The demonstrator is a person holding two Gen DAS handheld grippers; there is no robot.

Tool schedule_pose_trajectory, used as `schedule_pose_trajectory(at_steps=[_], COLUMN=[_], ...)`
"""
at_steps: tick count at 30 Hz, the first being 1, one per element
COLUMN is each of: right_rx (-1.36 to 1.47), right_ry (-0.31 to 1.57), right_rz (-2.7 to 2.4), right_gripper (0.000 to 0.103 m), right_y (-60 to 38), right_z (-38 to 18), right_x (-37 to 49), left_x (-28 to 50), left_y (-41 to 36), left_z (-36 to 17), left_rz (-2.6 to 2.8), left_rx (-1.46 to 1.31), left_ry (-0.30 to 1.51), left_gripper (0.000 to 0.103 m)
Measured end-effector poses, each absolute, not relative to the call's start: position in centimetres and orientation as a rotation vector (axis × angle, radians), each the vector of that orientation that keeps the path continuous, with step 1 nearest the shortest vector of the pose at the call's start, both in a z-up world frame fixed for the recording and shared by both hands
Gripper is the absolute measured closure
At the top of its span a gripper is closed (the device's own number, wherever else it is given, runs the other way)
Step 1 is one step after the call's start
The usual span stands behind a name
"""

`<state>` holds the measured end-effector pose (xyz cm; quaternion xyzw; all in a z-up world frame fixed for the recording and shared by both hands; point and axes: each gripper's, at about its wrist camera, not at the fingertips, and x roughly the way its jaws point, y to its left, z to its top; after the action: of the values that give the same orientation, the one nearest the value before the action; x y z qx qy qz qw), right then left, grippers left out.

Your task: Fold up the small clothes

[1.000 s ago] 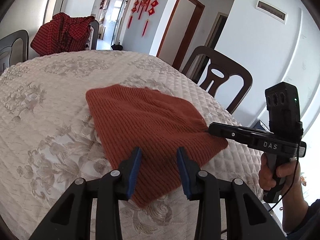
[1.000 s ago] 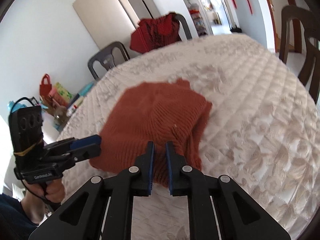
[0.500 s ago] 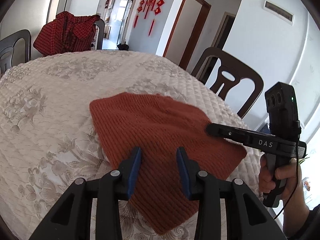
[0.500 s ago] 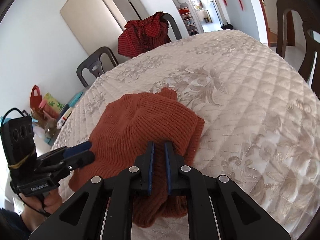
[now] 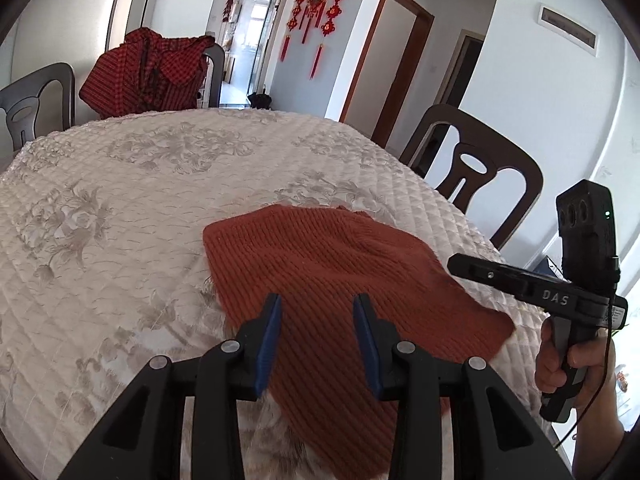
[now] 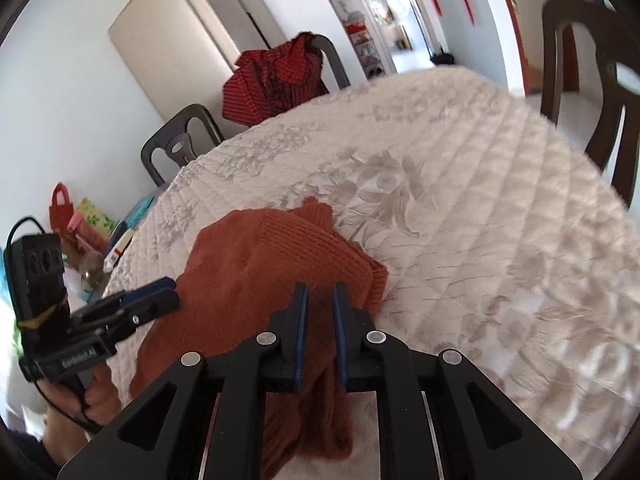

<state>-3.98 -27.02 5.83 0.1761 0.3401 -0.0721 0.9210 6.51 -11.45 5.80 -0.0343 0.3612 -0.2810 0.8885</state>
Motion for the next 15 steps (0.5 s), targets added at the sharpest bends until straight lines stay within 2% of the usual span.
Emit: schedule_pose_trajectory(at_steps=[7, 10, 15], right_rx=[0.206, 0.19, 0.197], right_ry=[0.734, 0.787, 0.77], right_rz=[-0.063, -0.092, -0.094], right_gripper=[0.091, 0.091, 0.091], right_y=[-22.7, -22.9, -23.2], right_z=[6.3, 4.3, 4.0], right_x=[-6.9, -6.9, -6.8], left_x=[1.7, 1.6, 2.5], left_y=[-10.9, -11.0, -10.4], left_z=[5.4, 3.9, 3.3], left_rz=[-0.631, -0.59, -0.593], left_rx=[-0.029, 0.005, -0.046], left_ry=[0.761, 0.793, 0.826], left_gripper=[0.064, 0.064, 0.063])
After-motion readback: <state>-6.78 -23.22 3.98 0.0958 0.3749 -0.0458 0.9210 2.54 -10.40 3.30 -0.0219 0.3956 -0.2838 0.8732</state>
